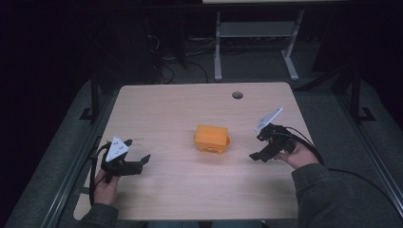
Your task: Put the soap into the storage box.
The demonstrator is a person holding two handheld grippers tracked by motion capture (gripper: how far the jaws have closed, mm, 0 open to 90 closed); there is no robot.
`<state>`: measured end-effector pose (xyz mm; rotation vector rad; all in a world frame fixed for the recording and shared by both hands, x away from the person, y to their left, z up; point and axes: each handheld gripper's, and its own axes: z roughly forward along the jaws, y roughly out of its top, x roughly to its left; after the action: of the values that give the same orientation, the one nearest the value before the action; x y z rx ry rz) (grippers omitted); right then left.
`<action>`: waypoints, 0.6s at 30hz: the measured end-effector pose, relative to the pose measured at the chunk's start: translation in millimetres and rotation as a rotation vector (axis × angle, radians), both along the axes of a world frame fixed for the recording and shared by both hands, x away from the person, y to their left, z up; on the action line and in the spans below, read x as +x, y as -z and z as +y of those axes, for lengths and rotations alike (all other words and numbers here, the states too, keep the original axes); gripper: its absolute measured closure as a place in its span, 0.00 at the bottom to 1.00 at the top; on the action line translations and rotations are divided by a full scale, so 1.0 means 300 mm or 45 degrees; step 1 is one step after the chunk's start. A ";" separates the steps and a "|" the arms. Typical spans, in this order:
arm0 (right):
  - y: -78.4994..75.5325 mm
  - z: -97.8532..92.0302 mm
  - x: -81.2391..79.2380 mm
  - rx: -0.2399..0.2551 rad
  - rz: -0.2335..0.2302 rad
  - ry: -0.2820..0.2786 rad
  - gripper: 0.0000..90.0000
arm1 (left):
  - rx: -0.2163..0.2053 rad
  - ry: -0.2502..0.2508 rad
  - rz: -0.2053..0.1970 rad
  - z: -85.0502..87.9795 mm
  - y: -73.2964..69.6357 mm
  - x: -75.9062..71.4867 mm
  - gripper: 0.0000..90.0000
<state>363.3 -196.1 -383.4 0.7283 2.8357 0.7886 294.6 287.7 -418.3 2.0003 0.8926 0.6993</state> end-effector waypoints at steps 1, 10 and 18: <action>0.001 -0.004 -0.005 0.002 -0.005 0.001 0.19 | 0.001 -0.001 0.001 0.000 0.000 0.000 0.15; 0.027 -0.061 -0.045 0.024 -0.006 0.046 0.19 | 0.004 -0.001 0.002 0.000 0.001 0.001 0.15; 0.050 -0.115 -0.081 0.050 0.002 0.099 0.19 | -0.002 -0.001 -0.004 -0.003 0.004 0.002 0.15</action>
<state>339.0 -230.5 -398.5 0.8392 2.7816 0.8340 295.4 286.8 -419.6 1.9969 0.8917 0.7018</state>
